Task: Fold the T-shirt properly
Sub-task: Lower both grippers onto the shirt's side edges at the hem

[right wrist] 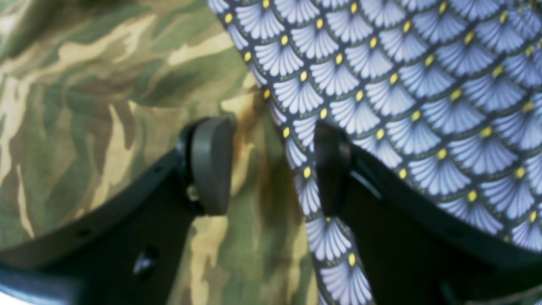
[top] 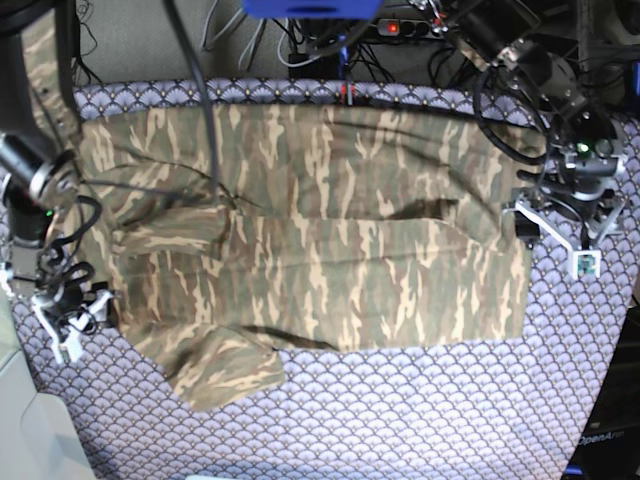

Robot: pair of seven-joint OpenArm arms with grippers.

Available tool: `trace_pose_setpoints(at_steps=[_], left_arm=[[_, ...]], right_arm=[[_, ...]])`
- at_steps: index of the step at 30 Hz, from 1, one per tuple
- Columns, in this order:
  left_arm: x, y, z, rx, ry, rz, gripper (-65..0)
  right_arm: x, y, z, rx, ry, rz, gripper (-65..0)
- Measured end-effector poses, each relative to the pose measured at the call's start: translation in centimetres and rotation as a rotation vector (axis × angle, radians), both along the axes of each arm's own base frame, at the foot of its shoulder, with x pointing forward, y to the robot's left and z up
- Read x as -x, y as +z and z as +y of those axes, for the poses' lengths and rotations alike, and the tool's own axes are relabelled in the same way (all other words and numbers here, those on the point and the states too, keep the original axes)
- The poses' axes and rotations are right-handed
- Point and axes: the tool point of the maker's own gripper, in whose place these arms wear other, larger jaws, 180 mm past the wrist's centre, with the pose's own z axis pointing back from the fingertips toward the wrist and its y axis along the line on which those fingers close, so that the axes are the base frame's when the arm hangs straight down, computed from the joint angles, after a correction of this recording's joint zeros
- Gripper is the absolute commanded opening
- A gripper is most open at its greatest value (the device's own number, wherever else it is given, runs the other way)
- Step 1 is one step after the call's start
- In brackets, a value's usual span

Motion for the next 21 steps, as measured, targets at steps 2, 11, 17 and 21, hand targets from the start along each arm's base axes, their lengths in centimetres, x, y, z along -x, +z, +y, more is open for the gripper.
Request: trace_pose_setpoints(at_steps=[2, 11, 17, 21], left_arm=[[0.2, -0.2, 0.1, -0.001, 0.004, 0.006, -16.0], [1.0, -0.8, 0.2, 0.000, 0.007, 0.027, -16.0], [1.8, -0.4, 0.5, -0.024, 0.010, 0.021, -16.0], [2.4, -1.0, 0.5, -0.025, 0.014, 0.048, -16.0]], right_arm=[[0.1, 0.3, -0.9, 0.000, -0.012, 0.000, -33.0], [0.1, 0.1, -1.4, 0.026, -0.042, 0.000, -32.8], [1.4, -1.6, -1.2, 0.023, -0.043, 0.035, -32.7], [2.0, -2.5, -0.7, 0.018, -0.036, 0.052, -32.7]])
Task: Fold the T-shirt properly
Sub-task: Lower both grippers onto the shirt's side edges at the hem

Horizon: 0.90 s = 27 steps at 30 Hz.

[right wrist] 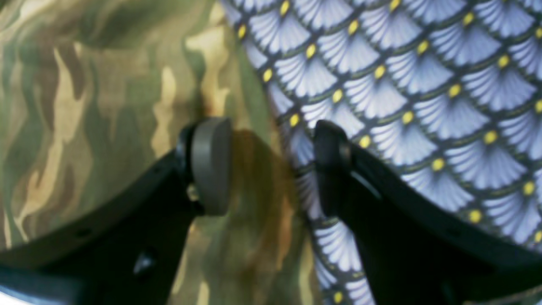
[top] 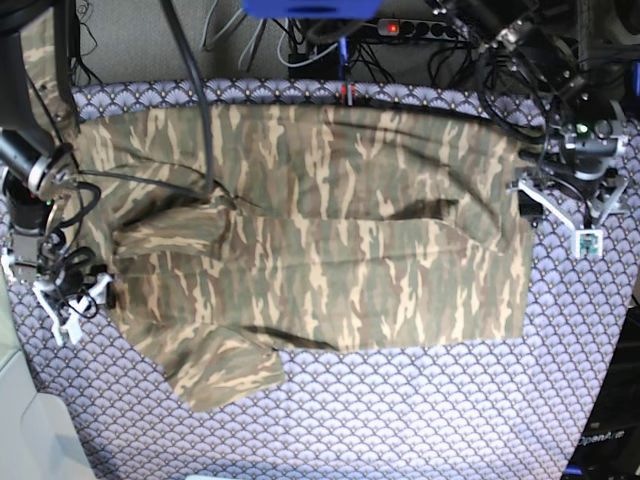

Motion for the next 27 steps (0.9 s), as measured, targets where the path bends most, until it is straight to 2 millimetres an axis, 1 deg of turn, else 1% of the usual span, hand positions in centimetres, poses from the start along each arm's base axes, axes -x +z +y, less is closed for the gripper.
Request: trace_pose_setpoints(at_steps=[3, 7, 11, 12, 14, 22, 27], left_arm=[[0.0, 0.0, 0.0, 0.000, 0.000, -0.001, -16.0], [0.8, -0.7, -0.1, 0.002, 0.000, 0.023, -16.0], [0.6, -0.5, 0.0, 0.001, 0.000, 0.015, -16.0], [0.6, -0.5, -0.1, 0.002, -0.001, 0.015, -16.0], [0.6, -0.5, 0.0, 0.001, 0.000, 0.015, -16.1], [0.6, -0.5, 0.0, 0.001, -0.001, 0.014, -16.1], [0.5, -0.5, -0.2, 0.001, -0.006, 0.014, -16.2]], right_arm=[[0.1, -0.2, 0.0, -0.001, -0.004, -0.001, -32.7], [0.4, -0.4, 0.0, -0.013, -0.010, -0.008, -33.2], [0.6, -0.5, 0.5, -0.025, 0.012, -0.006, -33.7], [0.6, -0.6, 0.6, -0.027, 0.014, -0.006, -34.8], [0.6, -0.6, 0.8, -0.027, 0.015, -0.011, -38.5], [1.1, -1.0, 0.5, -0.033, 0.007, -0.024, -57.3], [1.1, -0.9, 0.5, -0.033, 0.006, -0.029, -63.9]])
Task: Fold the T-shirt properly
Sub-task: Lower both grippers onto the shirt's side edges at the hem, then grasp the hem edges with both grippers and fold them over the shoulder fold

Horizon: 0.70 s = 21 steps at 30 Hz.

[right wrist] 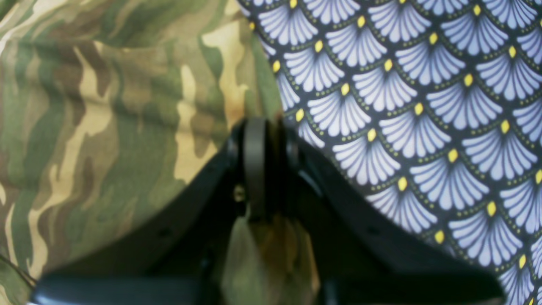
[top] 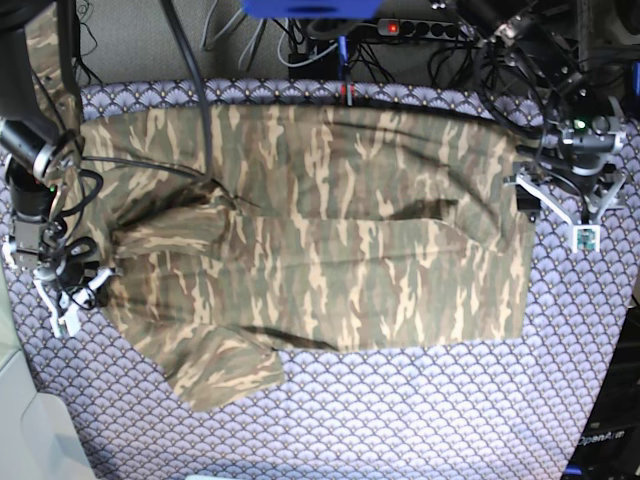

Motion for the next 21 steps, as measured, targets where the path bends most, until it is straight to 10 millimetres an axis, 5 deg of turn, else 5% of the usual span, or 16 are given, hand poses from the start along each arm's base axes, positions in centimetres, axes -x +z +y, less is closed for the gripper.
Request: trace_pose_setpoints(at_steps=[9, 15, 21], left_arm=[[-1.2, 1.0, 0.2, -0.001, 0.006, -0.034, -16.0], [-4.5, 3.8, 0.2, 0.008, 0.010, -0.137, -16.0], [-10.3, 4.2, 0.6, 0.086, -0.026, -0.197, -16.2]], right_arm=[[1.8, 0.5, 0.0, 0.157, 0.047, -0.049, -65.0], [3.5, 0.7, 1.8, 0.236, 0.081, -0.079, -65.0], [3.3, 0.7, 2.2, 0.233, 0.086, -0.081, -65.0]])
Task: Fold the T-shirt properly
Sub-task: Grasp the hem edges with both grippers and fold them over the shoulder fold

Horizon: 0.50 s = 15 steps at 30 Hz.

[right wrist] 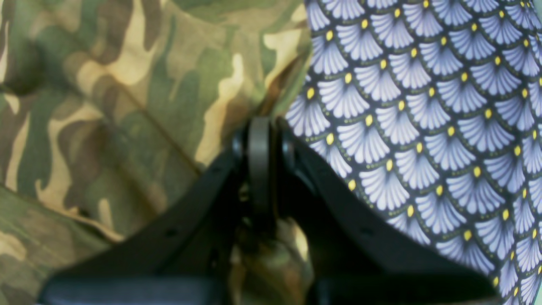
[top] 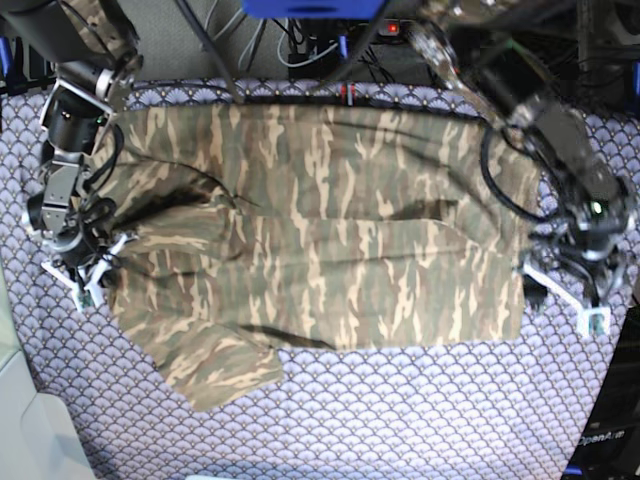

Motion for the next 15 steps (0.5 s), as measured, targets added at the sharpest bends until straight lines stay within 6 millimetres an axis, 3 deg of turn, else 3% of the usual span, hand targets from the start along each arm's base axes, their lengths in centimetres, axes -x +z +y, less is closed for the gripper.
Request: trace_pose_setpoints(at_steps=[10, 15], left_arm=[[-6.0, -6.6, 0.3, 0.183, 0.058, -0.074, -16.3], [-8.5, -8.4, -0.8, 0.222, 0.054, -0.099, -16.3]], right_arm=[[0.1, 0.0, -0.1, 0.002, 0.001, 0.001, -65.0], [0.2, 0.0, -0.3, 0.011, 0.000, 0.007, -65.0]])
